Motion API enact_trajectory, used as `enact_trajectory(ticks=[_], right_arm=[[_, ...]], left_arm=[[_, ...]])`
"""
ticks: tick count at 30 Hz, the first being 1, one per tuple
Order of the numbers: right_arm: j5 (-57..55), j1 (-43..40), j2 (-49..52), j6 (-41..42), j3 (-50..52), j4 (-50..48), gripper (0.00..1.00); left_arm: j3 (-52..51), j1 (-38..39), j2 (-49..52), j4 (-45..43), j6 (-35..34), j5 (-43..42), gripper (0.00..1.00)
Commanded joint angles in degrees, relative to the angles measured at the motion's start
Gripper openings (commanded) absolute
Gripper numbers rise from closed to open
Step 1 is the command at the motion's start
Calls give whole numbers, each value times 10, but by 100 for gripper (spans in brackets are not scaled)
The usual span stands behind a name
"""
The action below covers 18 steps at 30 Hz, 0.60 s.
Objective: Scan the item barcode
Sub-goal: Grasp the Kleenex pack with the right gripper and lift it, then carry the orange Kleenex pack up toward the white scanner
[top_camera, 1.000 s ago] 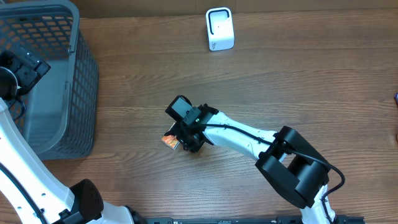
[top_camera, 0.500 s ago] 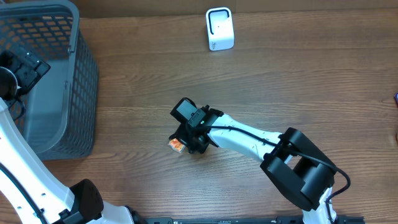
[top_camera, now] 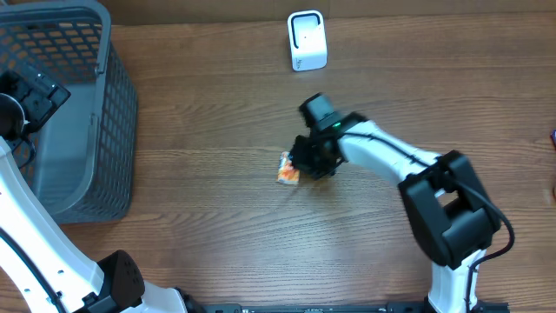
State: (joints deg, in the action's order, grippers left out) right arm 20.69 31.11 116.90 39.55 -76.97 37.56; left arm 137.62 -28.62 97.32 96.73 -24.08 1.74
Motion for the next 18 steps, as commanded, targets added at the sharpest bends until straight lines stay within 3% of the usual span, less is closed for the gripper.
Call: enact_trajectory(ticks=[1,8,18], right_arm=[[180,-59,-30,-253,11,-9,4],[487,-170,-34,-412,11,-11,4],[671,-227,-34,-428,11,-13,4]], left_arm=[[2,-2,1,1,-6,-3,100],[2,-2,1,1,-6,-3,100],[2,-2,1,1,-6,-3,100]])
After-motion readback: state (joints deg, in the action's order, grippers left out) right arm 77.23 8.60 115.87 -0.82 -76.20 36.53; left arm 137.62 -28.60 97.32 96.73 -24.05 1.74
